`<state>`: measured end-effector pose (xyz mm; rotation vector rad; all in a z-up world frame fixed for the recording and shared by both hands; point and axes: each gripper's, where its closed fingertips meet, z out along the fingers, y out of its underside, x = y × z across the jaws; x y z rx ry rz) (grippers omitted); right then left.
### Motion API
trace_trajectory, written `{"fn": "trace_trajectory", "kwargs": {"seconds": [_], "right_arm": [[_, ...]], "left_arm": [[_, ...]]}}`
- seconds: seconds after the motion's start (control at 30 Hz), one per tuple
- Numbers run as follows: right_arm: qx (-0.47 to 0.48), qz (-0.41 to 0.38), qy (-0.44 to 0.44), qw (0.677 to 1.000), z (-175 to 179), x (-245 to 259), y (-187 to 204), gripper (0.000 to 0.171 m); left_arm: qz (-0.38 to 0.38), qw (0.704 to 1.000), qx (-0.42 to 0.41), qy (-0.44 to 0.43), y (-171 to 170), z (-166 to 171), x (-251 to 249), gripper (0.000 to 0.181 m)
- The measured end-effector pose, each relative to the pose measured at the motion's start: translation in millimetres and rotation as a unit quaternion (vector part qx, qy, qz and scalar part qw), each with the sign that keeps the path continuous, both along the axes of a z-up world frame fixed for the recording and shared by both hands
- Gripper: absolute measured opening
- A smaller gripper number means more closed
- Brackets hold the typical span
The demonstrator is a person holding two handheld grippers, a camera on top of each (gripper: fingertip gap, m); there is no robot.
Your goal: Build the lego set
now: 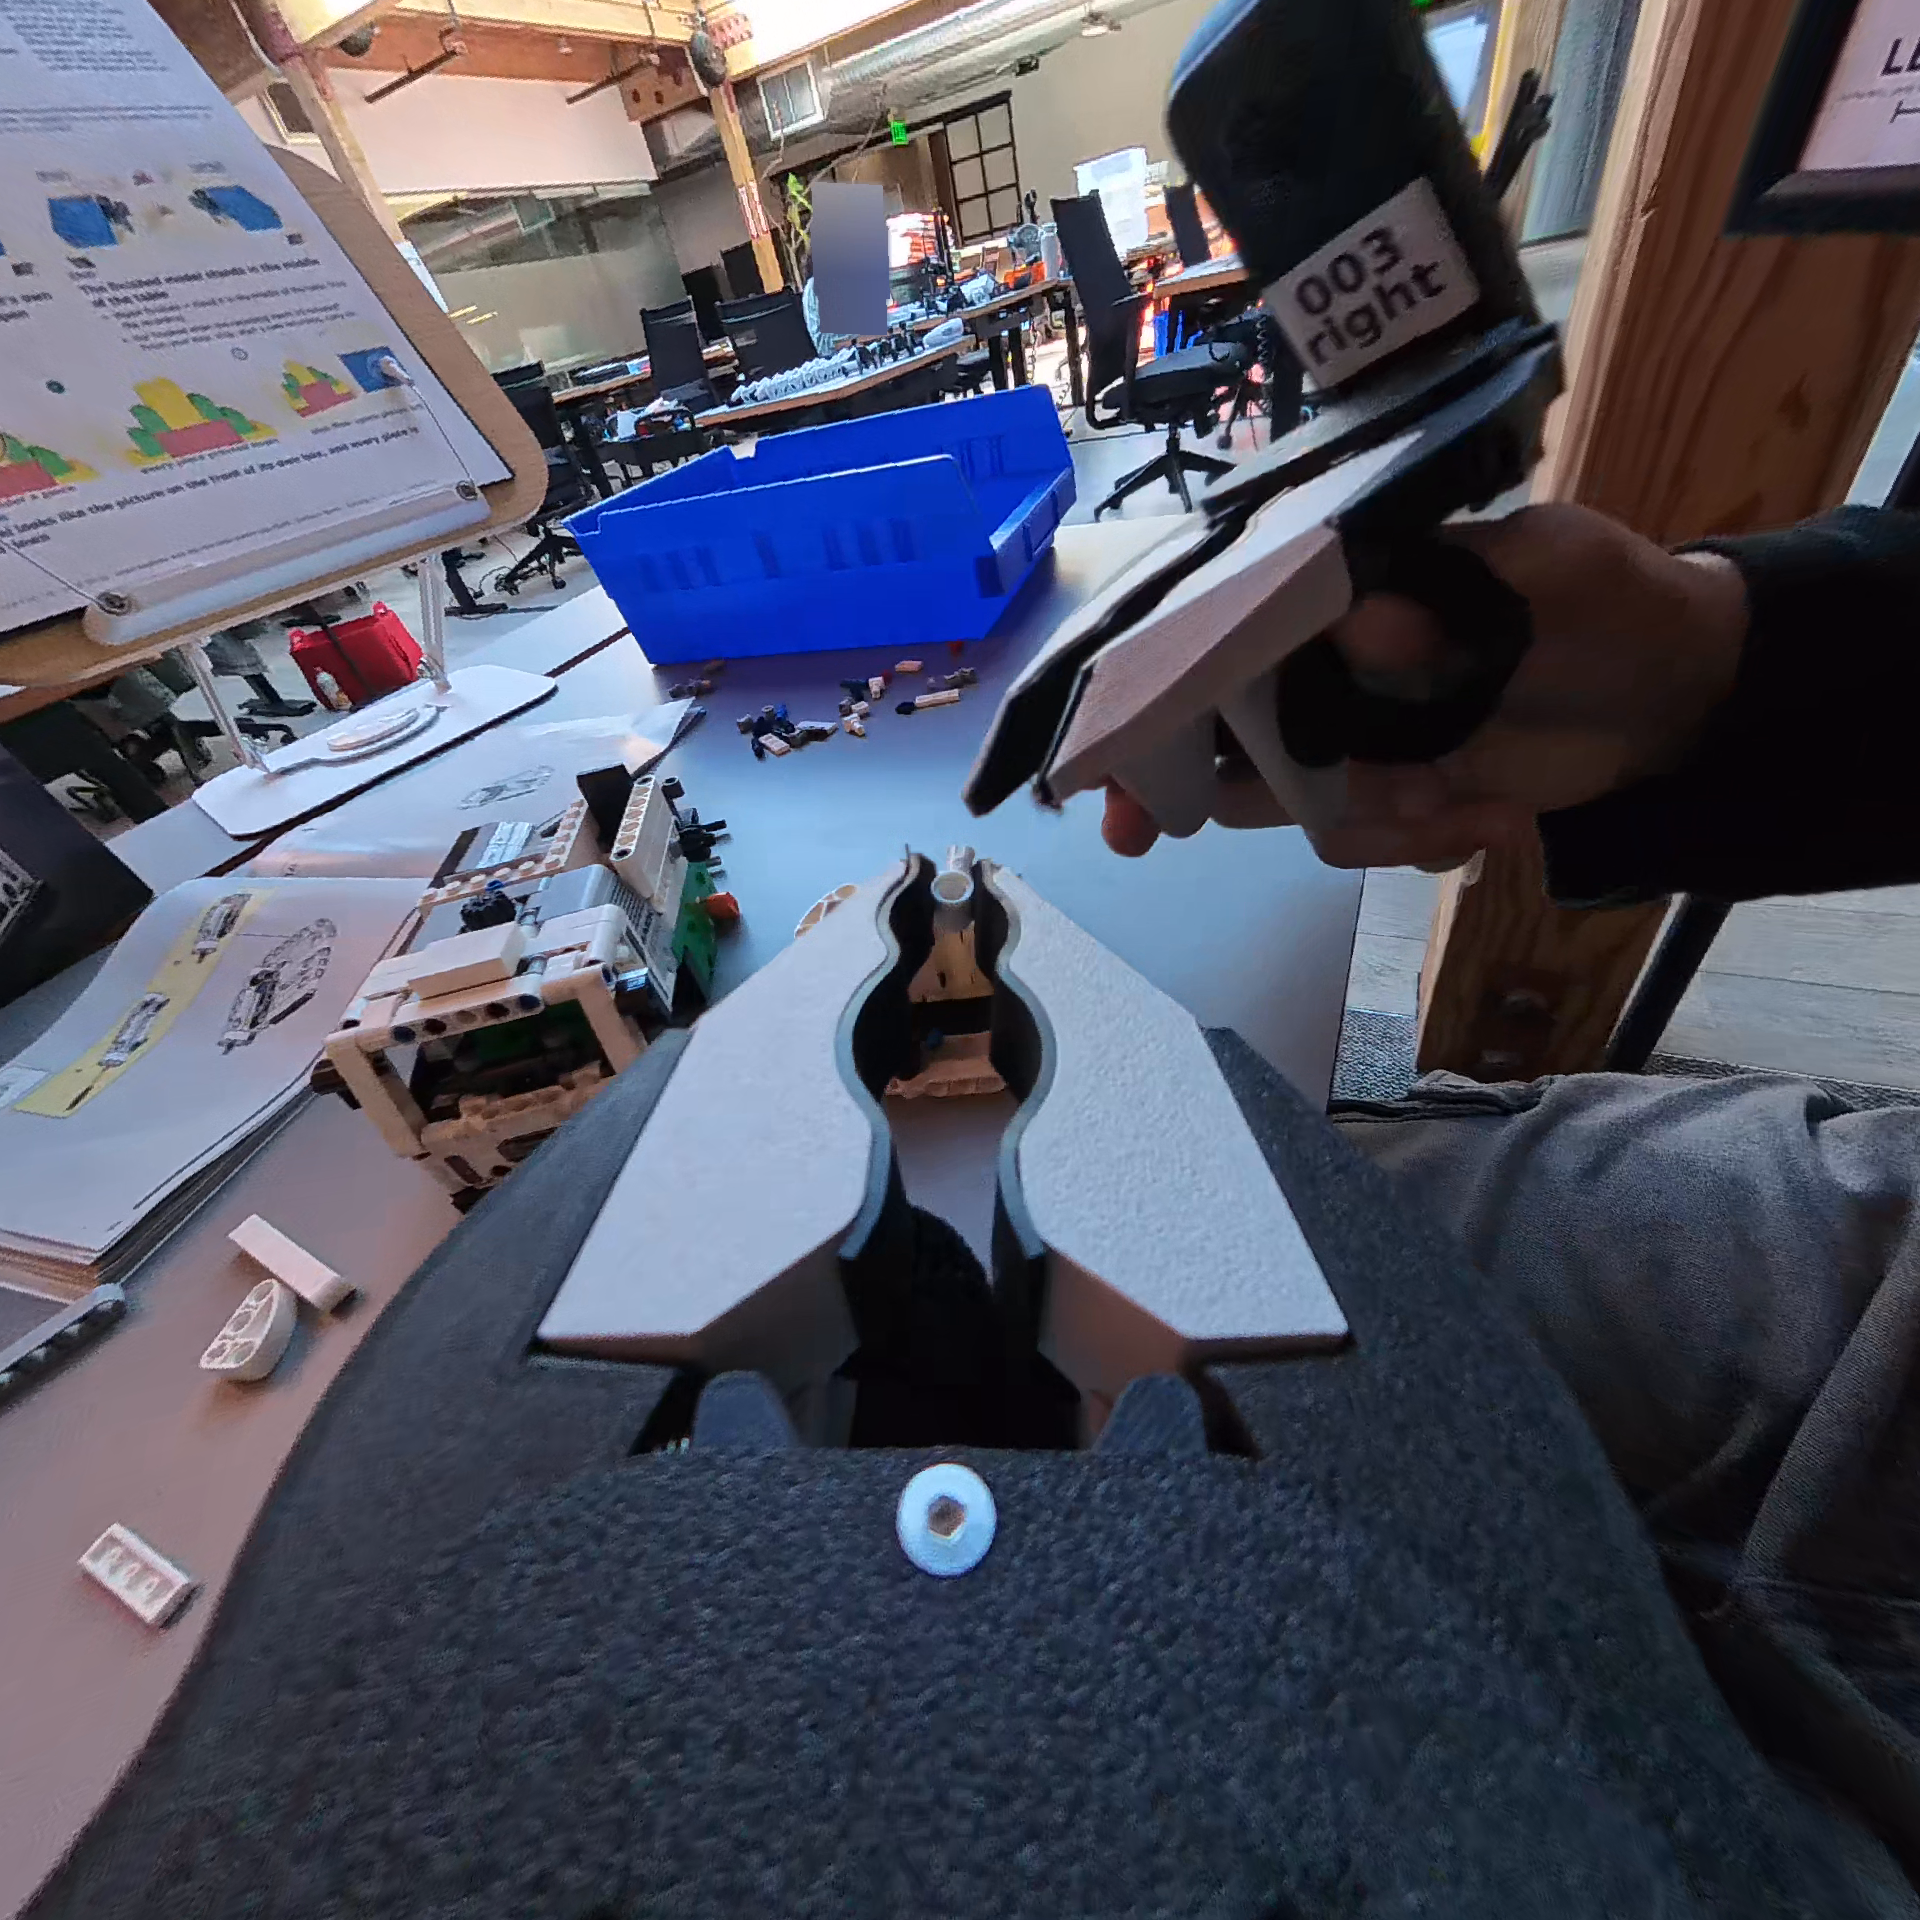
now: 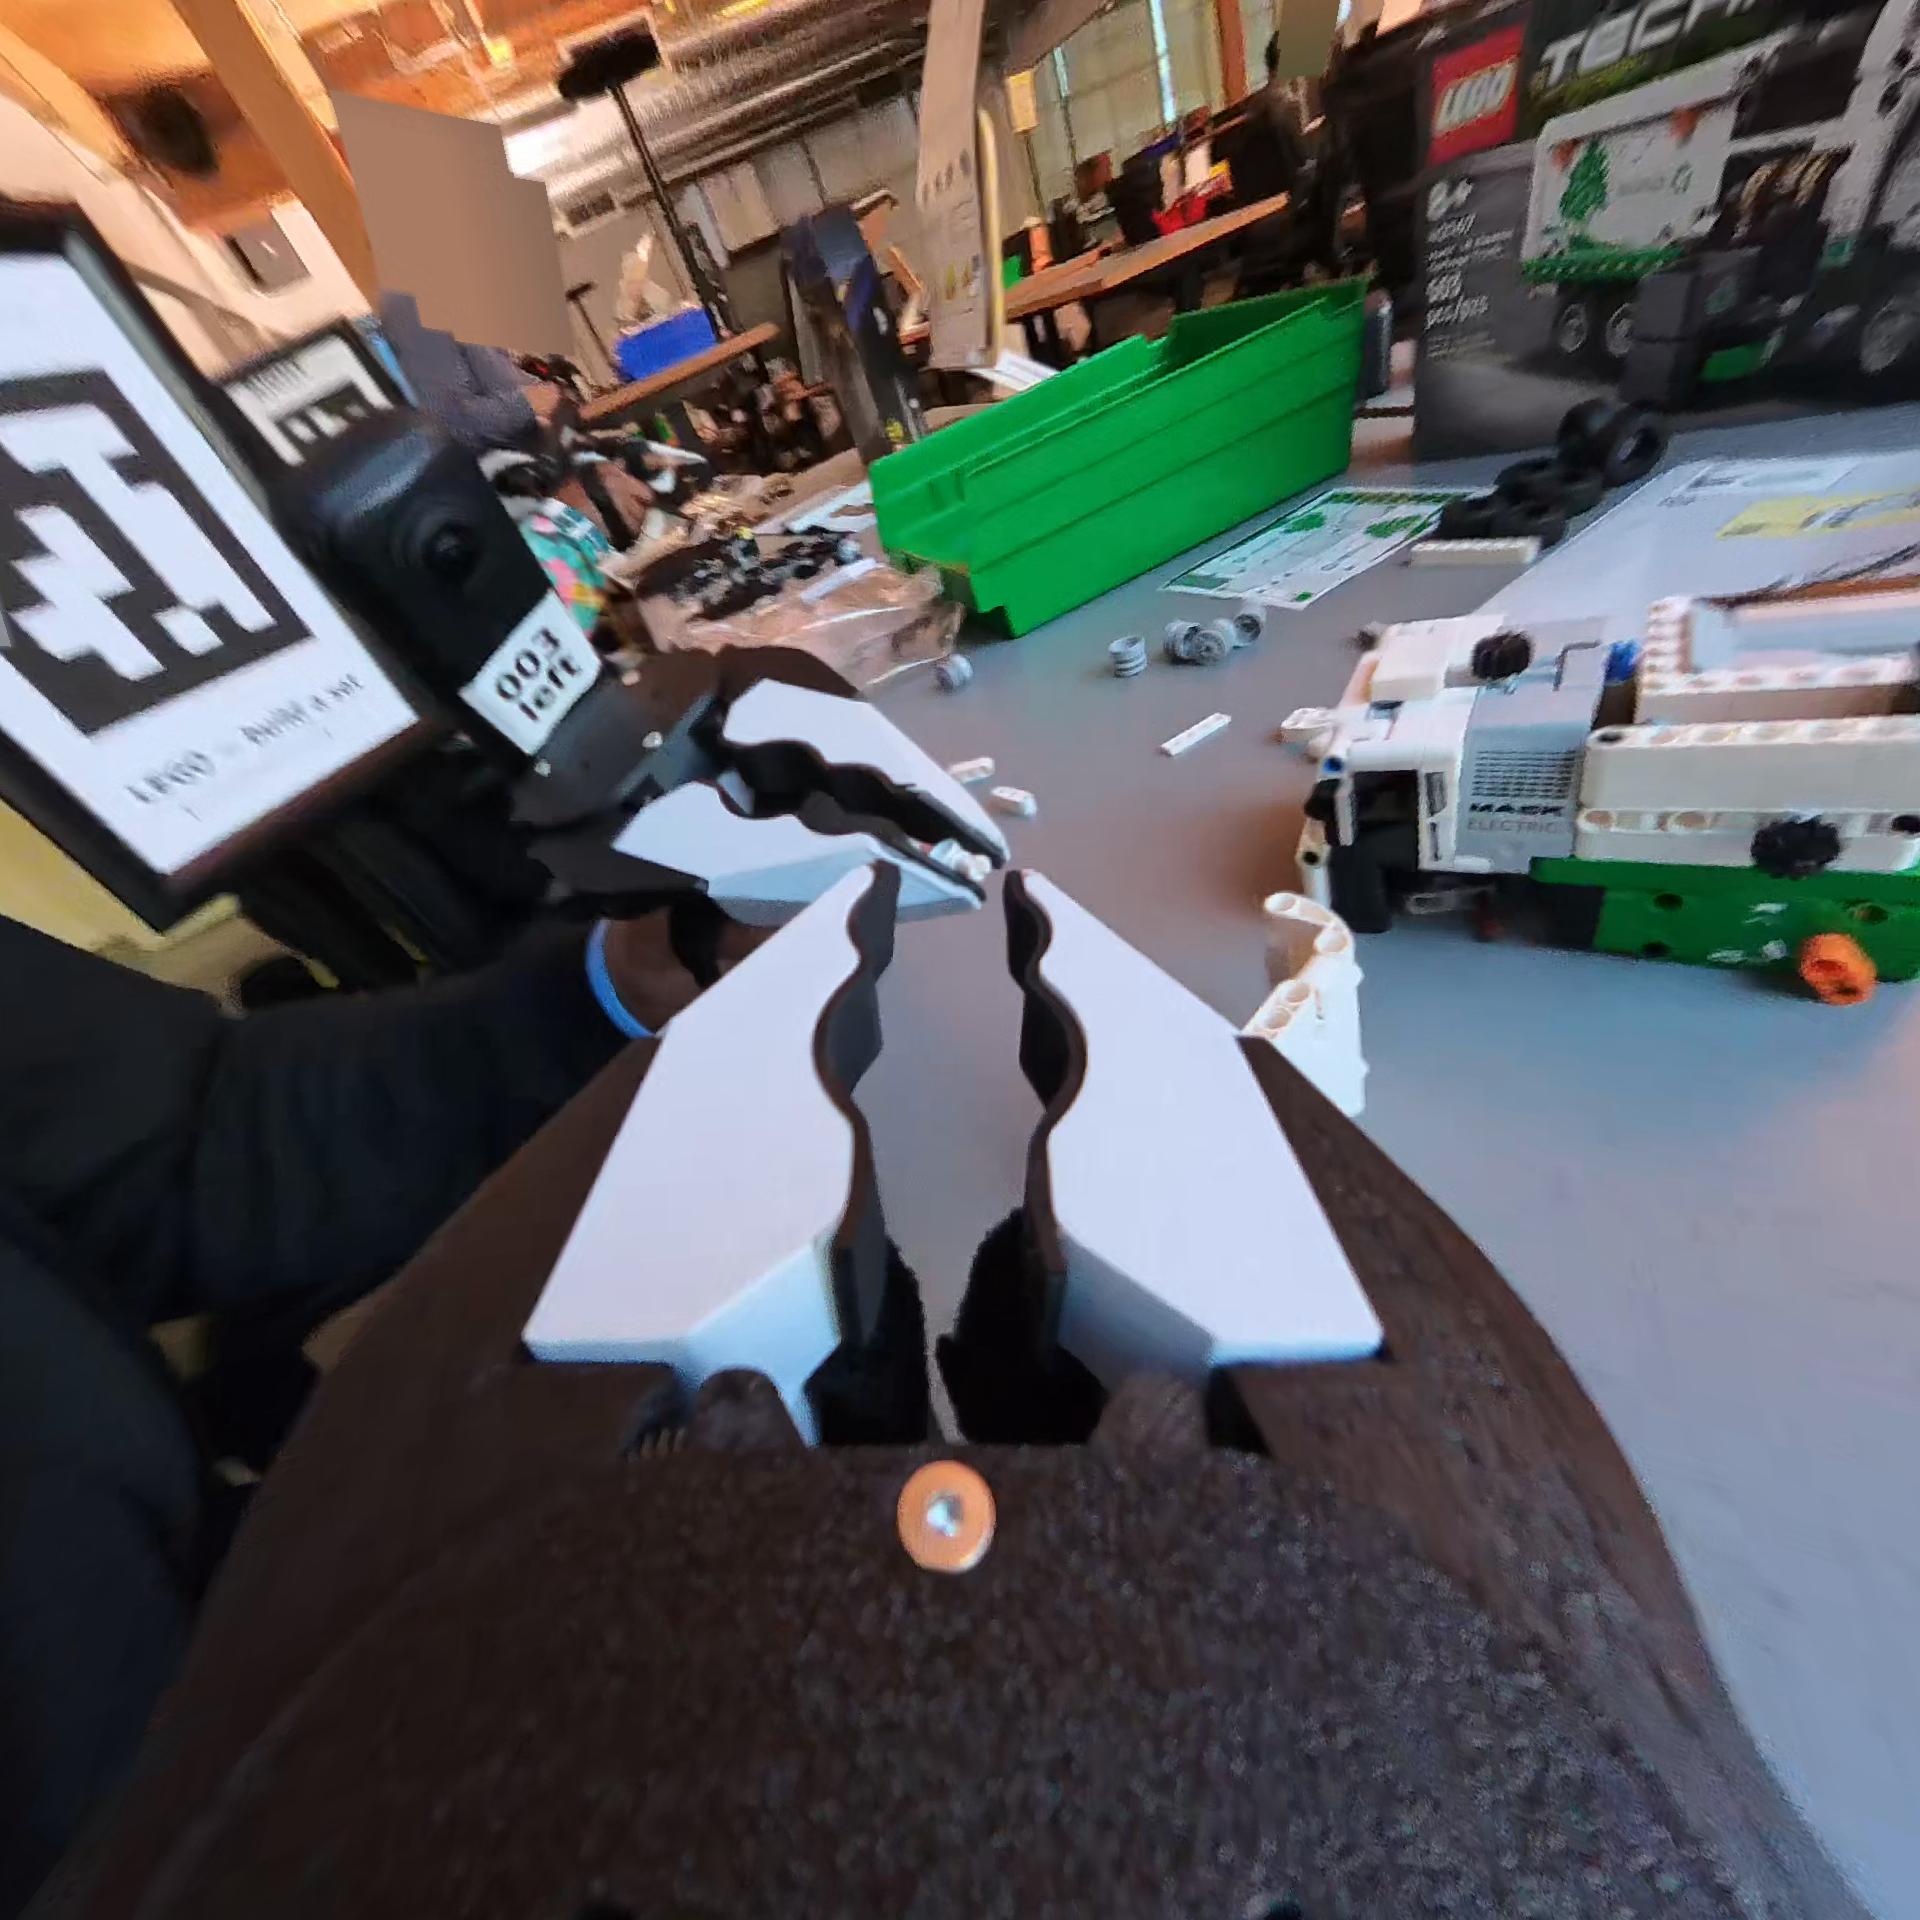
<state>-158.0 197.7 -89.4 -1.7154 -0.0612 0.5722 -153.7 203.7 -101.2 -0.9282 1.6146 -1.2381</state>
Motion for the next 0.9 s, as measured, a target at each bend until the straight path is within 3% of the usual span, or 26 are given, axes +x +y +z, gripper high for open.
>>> {"fn": "trace_trajectory", "kwargs": {"seconds": [0.57, 0.9], "right_arm": [[0.005, 0.052, 0.051, 0.997, -18, 23, -26, 0.022], [0.003, 0.066, 0.132, 0.989, -11, 35, -19, 0.029]], "left_arm": [[-0.026, 0.999, -0.003, 0.036, -6, -9, 3, 0.006], [-0.043, 0.993, -0.089, 0.061, 4, -4, 6, 0.006]]}}
